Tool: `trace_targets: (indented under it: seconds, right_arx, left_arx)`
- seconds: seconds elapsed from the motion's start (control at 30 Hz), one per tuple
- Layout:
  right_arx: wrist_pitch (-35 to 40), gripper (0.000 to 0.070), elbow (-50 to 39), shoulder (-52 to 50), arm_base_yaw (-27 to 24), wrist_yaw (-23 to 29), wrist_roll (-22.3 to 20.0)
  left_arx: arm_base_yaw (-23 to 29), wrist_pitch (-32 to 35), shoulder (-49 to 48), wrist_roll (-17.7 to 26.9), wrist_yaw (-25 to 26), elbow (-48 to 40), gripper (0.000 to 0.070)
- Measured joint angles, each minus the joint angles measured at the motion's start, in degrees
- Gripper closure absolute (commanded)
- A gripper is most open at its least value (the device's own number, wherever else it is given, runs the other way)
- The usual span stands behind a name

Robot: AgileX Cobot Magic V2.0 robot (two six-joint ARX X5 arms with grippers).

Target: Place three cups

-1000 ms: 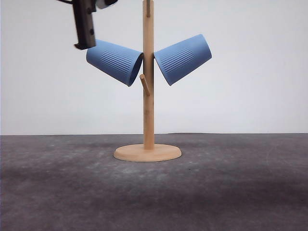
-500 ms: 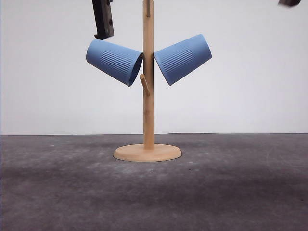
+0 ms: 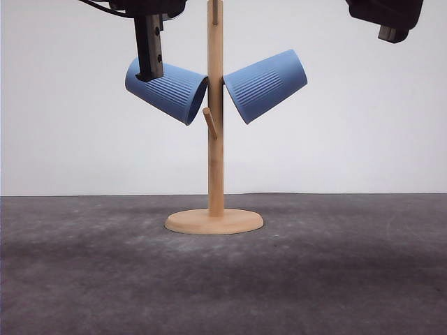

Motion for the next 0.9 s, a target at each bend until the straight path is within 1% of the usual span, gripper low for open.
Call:
trace_targets:
  seconds: [0.1, 0.2, 0.33, 0.53, 0.7, 0.73, 0.77, 0.9]
  right_arx:
    - [0.0, 0.0245, 0.0, 0.0, 0.0, 0.0, -0.2]
    - [0.0, 0.0258, 0.0, 0.0, 0.0, 0.0, -0.3]
    - [0.0, 0.0323, 0.0, 0.0, 0.0, 0.0, -0.3]
    - [0.0, 0.0332, 0.0, 0.0, 0.0, 0.0, -0.3]
    - [0.0, 0.0332, 0.0, 0.0, 0.0, 0.0, -0.4]
    - [0.0, 0.0332, 0.0, 0.0, 0.0, 0.0, -0.4]
    - [0.0, 0.0332, 0.0, 0.0, -0.2, -0.3, -0.4]
    - [-0.1, 0.0332, 0.0, -0.3, -1.8, -1.6, -0.4]
  left_arx:
    - [0.3, 0.0, 0.0, 0.0, 0.0, 0.0, 0.069]
    - [0.4, 0.0, 0.0, 0.0, 0.1, 0.0, 0.069]
    - [0.4, 0.0, 0.0, 0.0, 0.1, 0.0, 0.069]
    - [0.4, 0.0, 0.0, 0.0, 0.2, 0.0, 0.0689]
    - [0.5, 0.0, 0.0, 0.0, 0.2, 0.0, 0.0662]
    - [0.5, 0.0, 0.0, 0.0, 0.2, 0.0, 0.0645]
    - [0.6, 0.0, 0.0, 0.0, 0.2, 0.0, 0.0606]
    - [1.9, -0.5, 0.0, 0.0, 0.4, 0.0, 0.0387]
